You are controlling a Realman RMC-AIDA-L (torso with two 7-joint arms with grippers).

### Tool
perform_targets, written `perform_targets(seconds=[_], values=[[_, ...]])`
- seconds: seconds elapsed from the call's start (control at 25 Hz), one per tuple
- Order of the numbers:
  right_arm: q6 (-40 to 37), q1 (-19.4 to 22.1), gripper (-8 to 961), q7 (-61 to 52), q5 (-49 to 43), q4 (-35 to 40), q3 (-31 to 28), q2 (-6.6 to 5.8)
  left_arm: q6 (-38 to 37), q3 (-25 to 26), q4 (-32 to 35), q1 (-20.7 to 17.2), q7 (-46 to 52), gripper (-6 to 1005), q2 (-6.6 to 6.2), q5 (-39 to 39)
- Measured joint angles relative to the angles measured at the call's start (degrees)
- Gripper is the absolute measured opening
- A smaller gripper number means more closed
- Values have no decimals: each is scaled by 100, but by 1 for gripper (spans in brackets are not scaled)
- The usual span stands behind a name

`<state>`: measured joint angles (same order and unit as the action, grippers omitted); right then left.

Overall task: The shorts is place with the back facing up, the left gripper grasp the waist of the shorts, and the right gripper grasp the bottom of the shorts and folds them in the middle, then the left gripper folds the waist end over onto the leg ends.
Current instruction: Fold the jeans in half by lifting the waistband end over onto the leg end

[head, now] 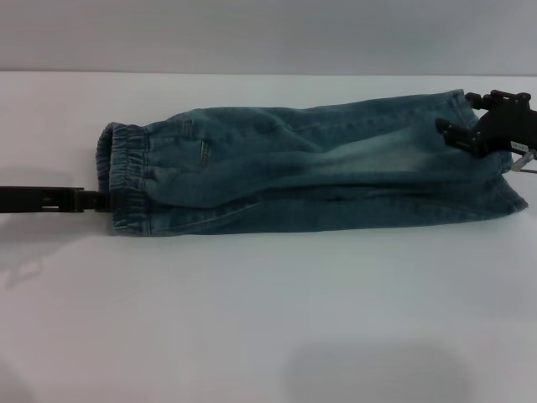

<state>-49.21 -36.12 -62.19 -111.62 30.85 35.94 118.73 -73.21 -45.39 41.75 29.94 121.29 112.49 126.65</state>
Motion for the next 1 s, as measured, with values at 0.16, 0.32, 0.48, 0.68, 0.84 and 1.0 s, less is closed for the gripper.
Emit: perform_targets(seconds=[0.16, 0.32, 0.48, 0.68, 0.84, 1.0], values=[[-1, 0, 618, 0, 0, 0, 0, 0, -16, -20, -1, 32, 0, 671, 64, 0], [-1, 0, 616, 0, 0, 0, 0, -5, -40, -49, -7, 80, 1, 671, 119, 0], [-1, 11, 616, 0, 0, 0, 0, -7, -44, -85, -10, 118, 13, 670, 162, -1], [-1, 45, 616, 0, 0, 27, 0, -9, -34, -83, -8, 132, 25, 670, 170, -1], [-1, 57, 615, 0, 0, 32, 0, -9, -12, -8, 66, 107, 67, 670, 145, -42], [0, 61, 615, 0, 0, 32, 0, -4, -49, 44, 198, 100, 68, 669, 159, -75]])
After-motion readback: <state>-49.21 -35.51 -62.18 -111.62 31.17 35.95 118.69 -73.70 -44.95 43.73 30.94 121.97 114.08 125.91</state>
